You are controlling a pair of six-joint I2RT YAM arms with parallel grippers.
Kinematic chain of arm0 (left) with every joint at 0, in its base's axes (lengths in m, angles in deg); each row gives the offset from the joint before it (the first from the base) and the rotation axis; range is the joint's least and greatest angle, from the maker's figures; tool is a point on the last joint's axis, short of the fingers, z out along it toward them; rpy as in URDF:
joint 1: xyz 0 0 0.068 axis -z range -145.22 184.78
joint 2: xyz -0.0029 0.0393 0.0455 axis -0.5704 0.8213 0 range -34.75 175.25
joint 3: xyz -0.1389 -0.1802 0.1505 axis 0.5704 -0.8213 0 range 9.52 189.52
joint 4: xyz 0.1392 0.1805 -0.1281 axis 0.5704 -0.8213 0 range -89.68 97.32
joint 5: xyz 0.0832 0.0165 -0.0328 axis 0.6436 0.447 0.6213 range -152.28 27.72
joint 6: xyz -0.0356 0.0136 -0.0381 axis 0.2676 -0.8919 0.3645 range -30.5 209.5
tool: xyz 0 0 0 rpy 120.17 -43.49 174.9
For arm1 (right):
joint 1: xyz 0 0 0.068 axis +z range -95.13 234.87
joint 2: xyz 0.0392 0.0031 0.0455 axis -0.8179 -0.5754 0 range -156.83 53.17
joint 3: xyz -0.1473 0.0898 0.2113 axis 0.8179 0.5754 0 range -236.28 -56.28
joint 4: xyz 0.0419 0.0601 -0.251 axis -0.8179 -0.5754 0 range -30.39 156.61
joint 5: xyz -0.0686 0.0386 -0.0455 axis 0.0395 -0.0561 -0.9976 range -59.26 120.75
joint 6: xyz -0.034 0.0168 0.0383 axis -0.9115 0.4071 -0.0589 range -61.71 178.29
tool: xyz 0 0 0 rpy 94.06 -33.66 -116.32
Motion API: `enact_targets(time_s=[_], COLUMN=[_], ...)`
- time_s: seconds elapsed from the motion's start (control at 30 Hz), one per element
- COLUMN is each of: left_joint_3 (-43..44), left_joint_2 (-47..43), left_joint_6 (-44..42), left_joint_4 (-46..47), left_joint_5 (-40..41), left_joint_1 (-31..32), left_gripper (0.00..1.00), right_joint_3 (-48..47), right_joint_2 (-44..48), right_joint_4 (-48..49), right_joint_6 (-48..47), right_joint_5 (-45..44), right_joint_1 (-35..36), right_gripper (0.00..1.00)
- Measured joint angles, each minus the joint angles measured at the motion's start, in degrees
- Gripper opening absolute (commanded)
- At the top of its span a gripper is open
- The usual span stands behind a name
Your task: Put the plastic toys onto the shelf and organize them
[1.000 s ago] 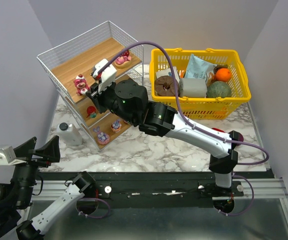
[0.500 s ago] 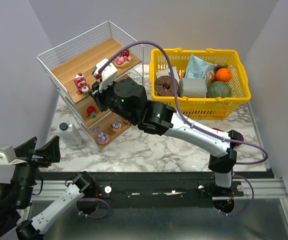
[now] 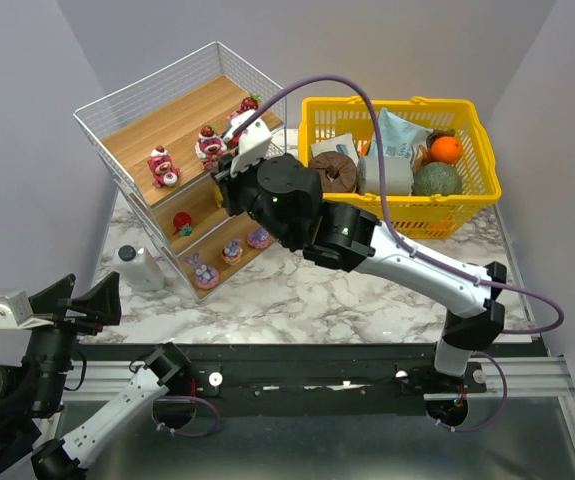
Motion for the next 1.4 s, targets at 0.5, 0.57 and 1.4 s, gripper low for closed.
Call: enact_targets(time_s=[0.5,0.57,1.4], left_joint_3=[0.00,0.00,0.33], left_joint_2=[0.00,0.00,0.00], left_joint_6=[0.17,0.17,0.15], left_joint_4=[-0.15,-0.15,-0.17], left_joint_5=[0.00,0.02,0.92], left_joint_1=[0.02,0.02,0.83], left_gripper=[0.99,0.99,0.99], right_joint_3=[4.94,4.94,-0.02], right_joint_2=[4.94,4.94,-0.83], right_joint_4=[1.75,1.75,1.53], right_joint_6=[2.14,2.19,2.51], right_joint_5=[-2.60,-1.88,2.29], right_joint_1=[-4.13,-4.15,-4.98], right_gripper=[0.09,0.09,0.09])
